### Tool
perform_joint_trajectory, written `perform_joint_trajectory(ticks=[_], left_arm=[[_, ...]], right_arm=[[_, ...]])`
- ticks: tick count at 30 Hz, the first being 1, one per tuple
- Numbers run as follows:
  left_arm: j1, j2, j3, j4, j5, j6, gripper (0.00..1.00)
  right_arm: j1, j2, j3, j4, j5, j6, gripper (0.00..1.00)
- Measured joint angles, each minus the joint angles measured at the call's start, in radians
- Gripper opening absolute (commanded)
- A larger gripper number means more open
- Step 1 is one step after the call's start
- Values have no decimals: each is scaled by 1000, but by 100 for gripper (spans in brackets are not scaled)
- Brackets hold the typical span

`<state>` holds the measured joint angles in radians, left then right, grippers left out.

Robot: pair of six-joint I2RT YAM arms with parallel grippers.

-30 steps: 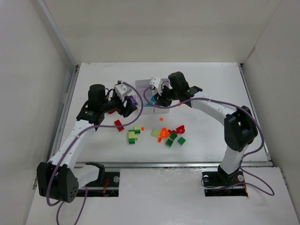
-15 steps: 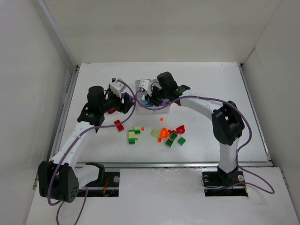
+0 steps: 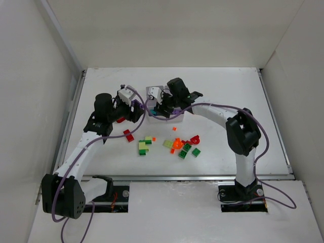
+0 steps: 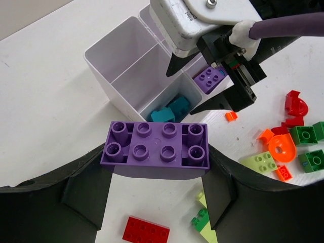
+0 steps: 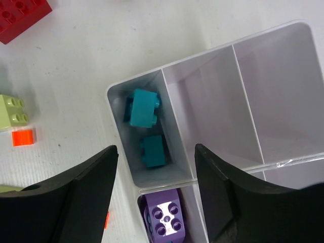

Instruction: Sort the legos into containers by color

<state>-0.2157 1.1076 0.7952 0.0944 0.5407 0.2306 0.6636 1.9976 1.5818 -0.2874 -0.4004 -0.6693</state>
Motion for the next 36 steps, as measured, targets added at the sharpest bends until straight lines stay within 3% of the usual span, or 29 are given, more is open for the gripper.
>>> perform_joint_trajectory(ticks=[6, 12, 17, 20, 21, 22, 27, 31, 32, 34, 35, 36], left_arm=[[0, 0, 0, 0, 45, 49, 0], [0, 2, 0, 1, 153, 236, 0], [-2, 58, 34, 11, 235, 384, 0], [-8, 101, 76, -2, 281, 467, 0], [-11, 107, 84, -6, 296, 497, 0], [-17, 112, 93, -9, 302, 512, 0], [-48, 113, 108, -21, 333, 582, 0], [-56, 113, 109, -31, 343, 604, 0], [-56, 113, 109, -33, 344, 607, 0], [-57, 113, 109, -33, 341, 611, 0], [-56, 114, 109, -35, 340, 615, 4], [-50, 112, 109, -48, 339, 626, 8]], right_arm=[[-12, -50, -1, -2, -35, 71, 68], [-122, -166, 19, 63, -237, 346, 68], [-164, -147, 104, 98, -403, 547, 68], [-129, -105, 145, 106, -491, 634, 78], [-117, -87, 158, 109, -523, 657, 90], [-111, -78, 165, 111, -554, 677, 95], [-82, 8, 204, 113, -663, 764, 99], [-86, 32, 204, 110, -706, 793, 80], [-87, 32, 205, 110, -716, 798, 61], [-87, 32, 213, 113, -745, 803, 40], [-87, 32, 219, 110, -752, 811, 16], [-90, 32, 225, 111, -755, 822, 2]])
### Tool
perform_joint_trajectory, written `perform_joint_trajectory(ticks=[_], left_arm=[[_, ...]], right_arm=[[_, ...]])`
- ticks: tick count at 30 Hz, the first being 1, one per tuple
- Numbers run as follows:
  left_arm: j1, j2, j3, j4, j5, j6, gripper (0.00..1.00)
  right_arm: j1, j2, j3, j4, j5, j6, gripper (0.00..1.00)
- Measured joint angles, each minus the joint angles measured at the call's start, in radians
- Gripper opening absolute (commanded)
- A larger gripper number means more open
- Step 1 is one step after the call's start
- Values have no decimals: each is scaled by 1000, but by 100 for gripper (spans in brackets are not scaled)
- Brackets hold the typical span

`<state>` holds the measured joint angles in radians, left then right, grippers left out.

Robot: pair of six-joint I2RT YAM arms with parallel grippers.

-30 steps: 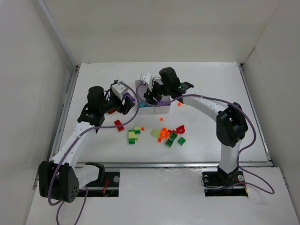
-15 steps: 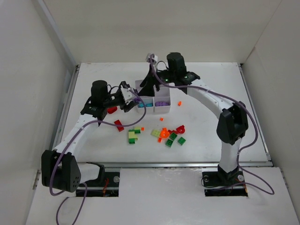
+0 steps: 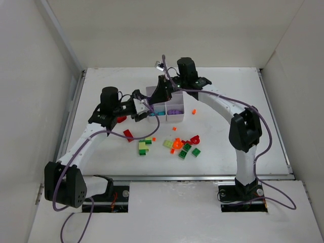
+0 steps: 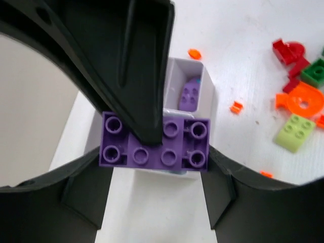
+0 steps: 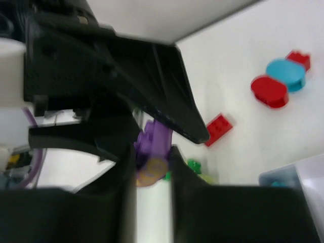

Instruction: Sort the legos into containers by color

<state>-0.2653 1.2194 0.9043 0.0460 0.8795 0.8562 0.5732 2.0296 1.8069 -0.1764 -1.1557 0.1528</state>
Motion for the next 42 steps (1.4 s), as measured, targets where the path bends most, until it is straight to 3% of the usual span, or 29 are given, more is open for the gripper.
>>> perform_joint_trajectory(ticks=[3, 4, 6, 7, 8, 12, 15, 21, 28, 36, 37, 38, 41, 42], left_arm=[[-3, 4, 3, 5, 0, 18, 14], [-3, 2, 4, 7, 1, 21, 20], [-3, 2, 4, 5, 3, 18, 47], [-3, 2, 4, 2, 3, 14, 82], [-3, 2, 4, 1, 2, 12, 100], [-6, 2, 5, -6, -38, -64, 100], [-2, 0, 5, -13, -93, -122, 100], [55, -39, 5, -105, -180, -143, 100], [60, -34, -13, -320, -202, 120, 85], [60, 156, -10, -554, -249, 445, 84], [60, 163, -10, -567, -255, 473, 85], [60, 167, -10, -577, -258, 500, 86], [60, 171, -5, -598, -269, 574, 90], [60, 173, -3, -602, -273, 599, 90]], right_arm=[[-14, 0, 15, -4, -20, 27, 0], [-15, 2, 16, -3, -27, 33, 0], [-14, 8, 19, 2, -33, 35, 0], [-14, 8, 19, 3, -35, 35, 0], [-14, 8, 19, 3, -39, 31, 0], [-21, -8, -22, 18, -19, -5, 0], [-51, -70, -146, 19, 84, -71, 0], [-124, -201, -266, -120, 451, -421, 0], [-55, -157, -179, -301, 707, -800, 0], [39, -78, -180, -384, 930, -954, 1], [50, -78, -180, -384, 962, -962, 4], [61, -78, -180, -384, 997, -968, 20], [89, -78, -180, -382, 1076, -977, 55], [96, -78, -180, -381, 1094, -980, 57]])
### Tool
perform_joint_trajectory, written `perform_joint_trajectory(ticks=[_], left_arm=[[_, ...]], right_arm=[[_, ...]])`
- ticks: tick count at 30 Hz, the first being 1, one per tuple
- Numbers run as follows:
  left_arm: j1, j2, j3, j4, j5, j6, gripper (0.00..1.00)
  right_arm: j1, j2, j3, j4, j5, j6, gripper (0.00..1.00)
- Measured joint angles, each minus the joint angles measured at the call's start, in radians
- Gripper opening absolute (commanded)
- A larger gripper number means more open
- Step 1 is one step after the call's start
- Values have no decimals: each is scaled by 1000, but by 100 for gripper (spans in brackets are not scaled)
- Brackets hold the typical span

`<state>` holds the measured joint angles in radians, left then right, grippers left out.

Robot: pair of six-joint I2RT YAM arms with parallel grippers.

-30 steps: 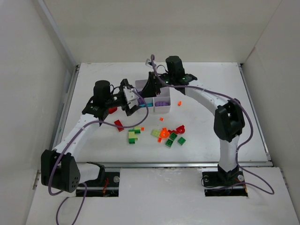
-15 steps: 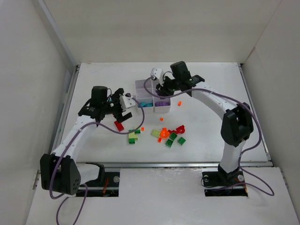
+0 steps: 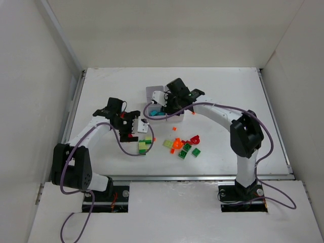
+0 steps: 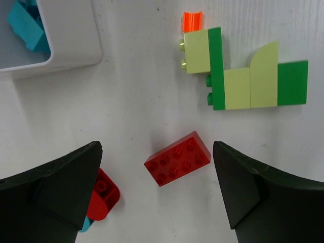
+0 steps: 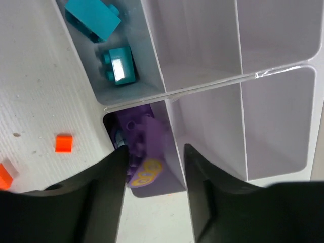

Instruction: Sort the legos into containers by color

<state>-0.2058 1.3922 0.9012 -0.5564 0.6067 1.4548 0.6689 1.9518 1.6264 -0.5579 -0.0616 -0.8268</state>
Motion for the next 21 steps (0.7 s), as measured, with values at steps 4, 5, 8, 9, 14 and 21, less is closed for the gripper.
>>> perform_joint_trajectory(ticks=[4, 5, 8, 9, 14, 21], left_arm=[[0, 21, 3, -37, -37, 115, 90], [0, 30, 3, -48, -48, 147, 90], [0, 68, 3, -89, -90, 251, 90], [0, 82, 5, -104, -104, 285, 90], [-3, 176, 47, -181, -195, 420, 83], [-20, 290, 119, -211, -260, 466, 41]], right_arm=[[13, 0, 0, 4, 34, -10, 65], [13, -1, 0, 5, 37, -12, 67], [13, -9, -3, 5, 43, -14, 68], [13, -14, -3, 5, 45, -15, 68], [13, -51, -5, 6, 49, -16, 68], [12, -109, -5, 21, 43, -2, 68]])
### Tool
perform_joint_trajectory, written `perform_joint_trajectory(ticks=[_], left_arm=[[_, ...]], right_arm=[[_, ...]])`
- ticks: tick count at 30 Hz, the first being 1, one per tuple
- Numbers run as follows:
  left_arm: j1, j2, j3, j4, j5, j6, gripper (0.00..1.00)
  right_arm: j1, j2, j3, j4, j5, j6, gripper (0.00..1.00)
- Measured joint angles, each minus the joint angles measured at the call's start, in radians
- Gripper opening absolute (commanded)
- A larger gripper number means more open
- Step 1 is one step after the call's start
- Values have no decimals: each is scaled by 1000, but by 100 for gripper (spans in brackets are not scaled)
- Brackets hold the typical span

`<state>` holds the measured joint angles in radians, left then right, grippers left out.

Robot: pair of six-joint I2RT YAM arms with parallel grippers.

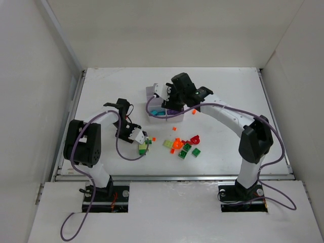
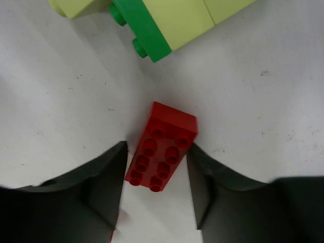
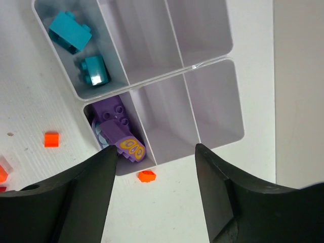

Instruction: Sort the legos into containers by color

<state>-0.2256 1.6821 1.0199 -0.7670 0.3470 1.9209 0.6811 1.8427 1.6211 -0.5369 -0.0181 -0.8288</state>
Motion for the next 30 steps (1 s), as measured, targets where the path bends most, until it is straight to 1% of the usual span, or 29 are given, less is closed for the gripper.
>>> perform_joint_trajectory(ticks=[2, 3, 4, 5, 9, 12, 13, 14, 15, 18, 21, 23, 25, 27, 30], left_arm=[[-3, 3, 4, 0, -3, 2, 29], [-4, 3, 4, 0, -3, 1, 14], [-4, 3, 4, -1, -3, 4, 5], [-5, 3, 4, -2, -3, -6, 0], [-4, 3, 15, -16, 22, -60, 0], [7, 4, 82, -62, 104, -139, 0], [16, 3, 142, -74, 168, -221, 0], [19, 3, 161, -72, 187, -245, 0], [24, 4, 208, -71, 231, -317, 0], [34, 2, 325, -2, 337, -544, 0], [20, -17, 360, 129, 387, -762, 0], [-5, -27, 360, 210, 383, -898, 0], [-32, -29, 359, 291, 369, -999, 0], [-57, -28, 358, 357, 341, -1077, 0], [-87, -28, 354, 438, 295, -1148, 0]], right_arm=[[-3, -18, -2, 8, -6, 11, 68], [-6, -26, -2, 13, -10, 13, 68], [-8, -34, -3, 21, -15, 18, 68], [-11, -43, -6, 28, -19, 22, 68], [-41, -82, -24, 50, -54, 57, 68], [-83, -114, -45, 89, -108, 103, 68], [-101, -127, -54, 104, -131, 121, 68], [-118, -139, -62, 114, -152, 138, 68], [-135, -152, -76, 136, -170, 157, 68], [-172, -179, -106, 179, -198, 213, 68], [-183, -182, -125, 212, -214, 262, 68], [-184, -182, -141, 219, -225, 289, 68], [-187, -182, -154, 225, -230, 309, 68], [-192, -182, -162, 229, -236, 323, 68], [-203, -182, -172, 236, -240, 337, 68]])
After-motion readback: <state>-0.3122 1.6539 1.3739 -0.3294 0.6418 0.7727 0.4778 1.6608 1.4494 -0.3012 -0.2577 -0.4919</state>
